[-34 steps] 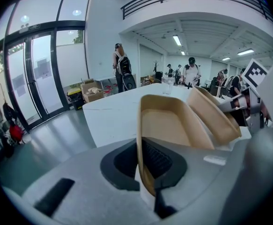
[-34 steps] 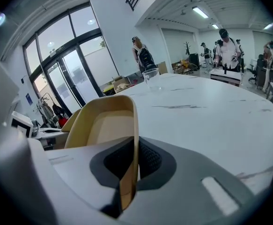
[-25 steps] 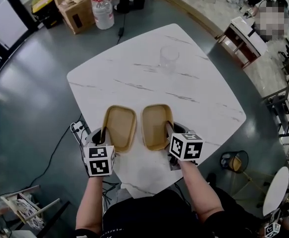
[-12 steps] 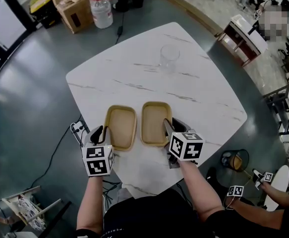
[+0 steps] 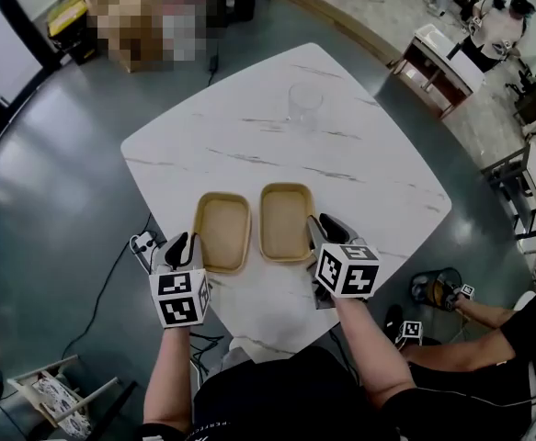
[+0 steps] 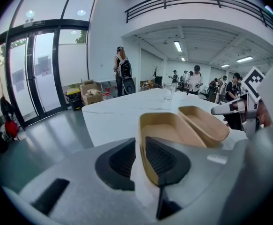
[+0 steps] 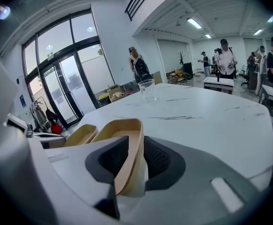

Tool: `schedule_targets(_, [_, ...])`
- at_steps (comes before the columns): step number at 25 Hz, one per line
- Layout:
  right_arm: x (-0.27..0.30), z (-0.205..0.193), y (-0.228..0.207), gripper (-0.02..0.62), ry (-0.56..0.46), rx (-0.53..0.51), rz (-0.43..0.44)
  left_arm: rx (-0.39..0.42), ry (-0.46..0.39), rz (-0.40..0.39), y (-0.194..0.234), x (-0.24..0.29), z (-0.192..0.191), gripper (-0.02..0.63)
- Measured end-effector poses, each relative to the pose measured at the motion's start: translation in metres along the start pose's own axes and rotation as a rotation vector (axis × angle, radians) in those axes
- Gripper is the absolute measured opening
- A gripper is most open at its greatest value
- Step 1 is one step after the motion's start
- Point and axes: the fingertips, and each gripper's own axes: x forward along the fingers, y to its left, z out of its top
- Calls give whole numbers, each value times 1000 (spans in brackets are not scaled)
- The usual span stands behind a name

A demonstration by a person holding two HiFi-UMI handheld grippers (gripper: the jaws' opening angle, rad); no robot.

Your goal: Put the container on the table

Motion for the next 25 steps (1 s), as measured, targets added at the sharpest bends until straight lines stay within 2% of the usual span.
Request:
schedule_targets(9, [-40,-2,7,82,-79,21,-50,31,-77,-38,-4,-35,8,58])
schedule_targets(14, [-62,-5,16,3,-130,23,-71,9,-161,-55,-4,-61,12,-2])
schedule_targets(25, [-98,-31,48,0,-158,5,-52,18,-204,-176,-30,-108,6,-3])
